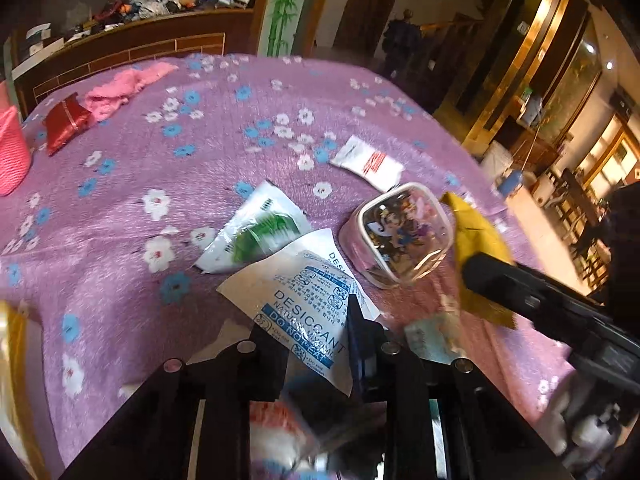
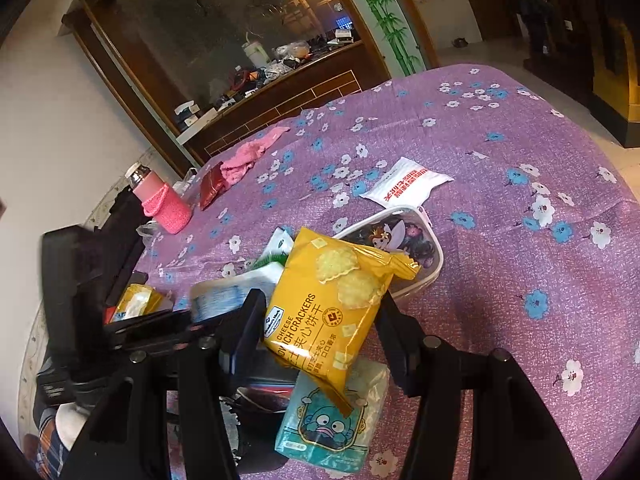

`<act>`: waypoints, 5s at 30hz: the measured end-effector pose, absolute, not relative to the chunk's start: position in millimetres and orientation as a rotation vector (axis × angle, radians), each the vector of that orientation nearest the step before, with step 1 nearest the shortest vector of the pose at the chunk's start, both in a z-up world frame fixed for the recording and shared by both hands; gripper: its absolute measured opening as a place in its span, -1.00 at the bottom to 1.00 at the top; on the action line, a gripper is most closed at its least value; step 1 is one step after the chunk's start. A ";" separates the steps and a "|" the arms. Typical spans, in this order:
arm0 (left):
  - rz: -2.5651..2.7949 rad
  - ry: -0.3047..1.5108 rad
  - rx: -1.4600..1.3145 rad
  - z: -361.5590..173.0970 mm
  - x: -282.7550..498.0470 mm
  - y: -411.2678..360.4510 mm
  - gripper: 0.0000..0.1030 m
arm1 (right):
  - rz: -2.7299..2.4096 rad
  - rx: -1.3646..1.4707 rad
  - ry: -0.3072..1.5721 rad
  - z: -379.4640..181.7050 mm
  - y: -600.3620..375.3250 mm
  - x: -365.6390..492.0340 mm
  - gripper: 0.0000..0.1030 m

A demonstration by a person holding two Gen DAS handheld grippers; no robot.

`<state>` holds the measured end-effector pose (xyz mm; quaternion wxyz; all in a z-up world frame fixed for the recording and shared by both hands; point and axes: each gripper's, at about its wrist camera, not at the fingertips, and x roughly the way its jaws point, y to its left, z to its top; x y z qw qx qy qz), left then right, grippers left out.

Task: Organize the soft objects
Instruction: 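Carry the packets and cracker bag into the foam box and open both tools, then withdraw both open tools from the foam box back to the pile, then reach the right tool around the teal cartoon pack while the left tool approaches the clear cartoon pouch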

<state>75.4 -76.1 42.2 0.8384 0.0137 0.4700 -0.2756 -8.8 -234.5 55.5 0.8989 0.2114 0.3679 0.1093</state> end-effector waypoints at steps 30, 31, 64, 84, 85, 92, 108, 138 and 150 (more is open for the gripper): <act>-0.200 0.729 -0.256 111.1 -65.8 209.9 -0.51 | 0.435 0.264 0.711 118.5 -120.6 -62.1 0.06; -0.186 0.731 -0.257 109.5 -66.6 215.2 -0.51 | 0.454 0.248 0.717 119.5 -108.5 -63.2 0.06; 0.016 0.734 -0.184 67.6 -108.7 255.2 0.16 | 0.571 -0.086 0.960 54.3 166.3 33.6 0.41; 0.155 0.667 0.048 87.1 -128.1 195.9 0.16 | 0.566 0.080 0.835 102.7 49.9 -37.6 0.51; 0.150 0.666 0.057 89.2 -129.8 189.6 0.16 | 0.562 0.084 0.828 104.0 42.5 -41.3 0.51; 0.116 0.659 0.123 95.9 -137.8 149.4 0.17 | 0.520 0.116 0.790 105.8 -12.8 -67.3 0.59; 0.032 0.689 0.265 88.1 -138.0 63.1 0.16 | 0.384 0.227 0.765 89.2 -139.4 -87.0 0.59; -0.328 0.965 0.174 6.2 -97.2 1.4 0.49 | 0.189 0.381 0.939 36.3 -226.9 -30.0 0.58; -0.488 0.870 0.036 88.6 -8.5 14.9 0.49 | 0.176 0.617 0.964 26.9 -260.5 11.9 0.58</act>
